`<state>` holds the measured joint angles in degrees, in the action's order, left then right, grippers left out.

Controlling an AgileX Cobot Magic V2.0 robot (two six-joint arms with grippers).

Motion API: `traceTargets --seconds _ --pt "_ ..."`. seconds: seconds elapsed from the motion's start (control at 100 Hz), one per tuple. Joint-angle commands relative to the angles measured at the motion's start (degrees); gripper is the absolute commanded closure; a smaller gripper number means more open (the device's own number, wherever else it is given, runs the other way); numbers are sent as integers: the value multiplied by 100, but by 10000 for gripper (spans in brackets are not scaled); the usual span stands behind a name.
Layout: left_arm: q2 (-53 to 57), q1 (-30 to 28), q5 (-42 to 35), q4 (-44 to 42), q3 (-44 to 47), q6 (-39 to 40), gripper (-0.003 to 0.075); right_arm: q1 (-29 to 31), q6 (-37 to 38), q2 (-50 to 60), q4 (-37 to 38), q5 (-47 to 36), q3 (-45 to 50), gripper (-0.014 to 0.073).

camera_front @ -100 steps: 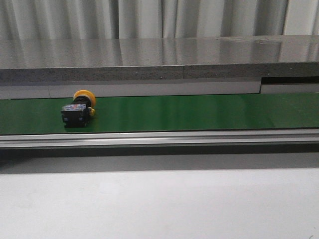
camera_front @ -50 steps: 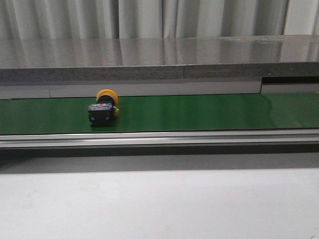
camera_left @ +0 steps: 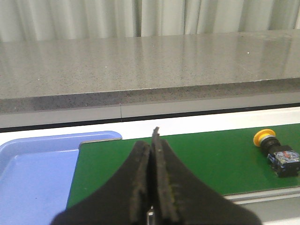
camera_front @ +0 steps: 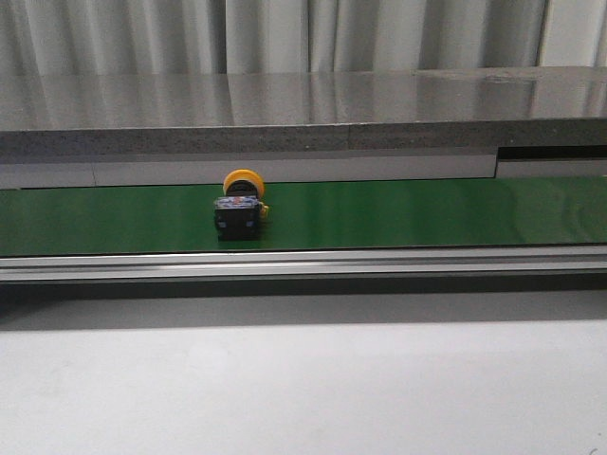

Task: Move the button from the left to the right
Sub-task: 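Move the right gripper above the belt toward the approaching button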

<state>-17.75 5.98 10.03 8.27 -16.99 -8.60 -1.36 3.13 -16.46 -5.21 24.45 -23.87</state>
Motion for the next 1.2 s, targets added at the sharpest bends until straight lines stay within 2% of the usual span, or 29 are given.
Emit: traceTargets --seconds 0.0,0.19,0.45,0.52,0.61,0.66,0.78,0.88,0.94,1.19 --pt "-39 22 -484 71 -173 24 740 -20 -98 -634 -23 256 -733 661" --pt "-39 22 -484 71 -173 24 740 -20 -576 -1810 -23 1128 -1748 661" --pt "-39 22 -484 71 -173 24 740 -20 -653 -2705 -107 1045 -2128 657" --pt "-39 22 -484 71 -173 24 740 -20 -653 -2807 -167 1066 -2128 630" --pt "-39 22 -484 71 -173 24 740 -20 -653 -2895 -251 1105 -2121 520" --pt "-39 22 -484 71 -173 24 740 -20 -653 -2900 -300 1128 -2121 424" --pt "-39 22 -484 71 -173 24 740 -20 -659 -2900 -327 1122 -2121 132" --pt "-39 22 -484 71 -173 24 740 -20 -659 -2900 -327 1042 -2121 -17" --pt "-39 22 -484 71 -173 24 740 -20 -659 -2900 -345 974 -2121 -48" --pt "-39 22 -484 71 -173 24 740 -25 -687 -3047 -629 855 -2173 -40"
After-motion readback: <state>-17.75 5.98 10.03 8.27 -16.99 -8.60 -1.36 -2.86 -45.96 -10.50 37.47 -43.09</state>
